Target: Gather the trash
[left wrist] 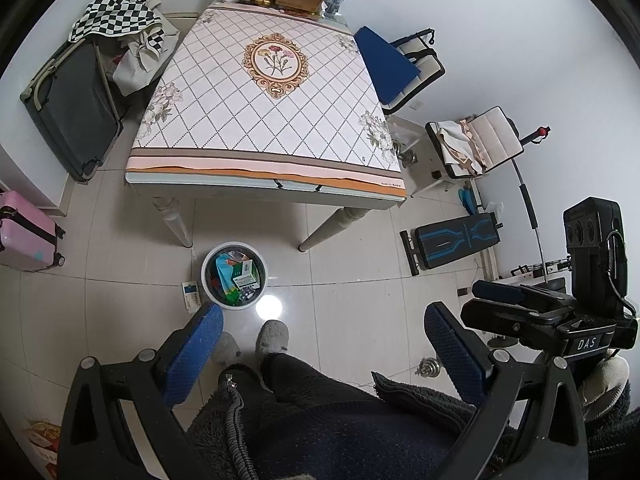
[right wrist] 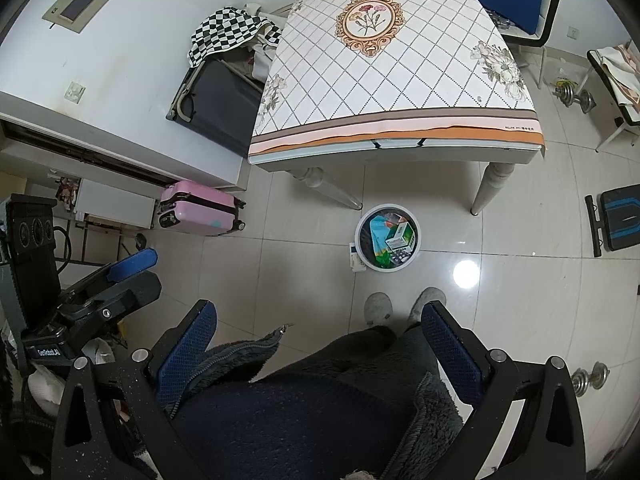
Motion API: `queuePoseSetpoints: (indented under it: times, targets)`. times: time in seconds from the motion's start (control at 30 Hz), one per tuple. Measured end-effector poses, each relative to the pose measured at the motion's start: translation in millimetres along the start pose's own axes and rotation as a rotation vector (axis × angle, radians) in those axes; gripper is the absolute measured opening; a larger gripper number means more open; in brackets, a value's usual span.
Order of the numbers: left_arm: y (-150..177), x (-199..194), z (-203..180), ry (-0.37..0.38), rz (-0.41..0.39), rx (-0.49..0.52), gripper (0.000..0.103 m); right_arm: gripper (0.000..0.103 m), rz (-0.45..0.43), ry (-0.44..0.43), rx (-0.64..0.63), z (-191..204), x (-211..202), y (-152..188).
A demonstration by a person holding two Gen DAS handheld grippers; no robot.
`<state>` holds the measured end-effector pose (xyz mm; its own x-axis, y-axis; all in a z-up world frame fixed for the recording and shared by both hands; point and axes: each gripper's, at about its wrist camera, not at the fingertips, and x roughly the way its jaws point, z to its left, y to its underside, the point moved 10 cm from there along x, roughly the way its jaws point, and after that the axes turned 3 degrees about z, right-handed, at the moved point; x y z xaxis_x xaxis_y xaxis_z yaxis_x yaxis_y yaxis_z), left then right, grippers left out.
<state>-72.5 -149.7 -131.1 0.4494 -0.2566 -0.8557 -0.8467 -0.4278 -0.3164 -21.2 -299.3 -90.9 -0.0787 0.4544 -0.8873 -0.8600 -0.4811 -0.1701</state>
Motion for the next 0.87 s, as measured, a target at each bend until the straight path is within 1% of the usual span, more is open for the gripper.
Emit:
queuePoseSetpoints:
  times: [0.73,0.87]
  targets:
    - [-1.6,-1.0,1.3,-0.003,-0.005,-0.001,0.103,0.103,-0.001,-0.005,0.007,-1.0,-1.0,-1.7]
    - [-4.6,-2.3,-0.1,0.006,-0.005,0.0,0.103,0.103,0.001,-0.005,0.008,-2.3,-1.1,-2.7]
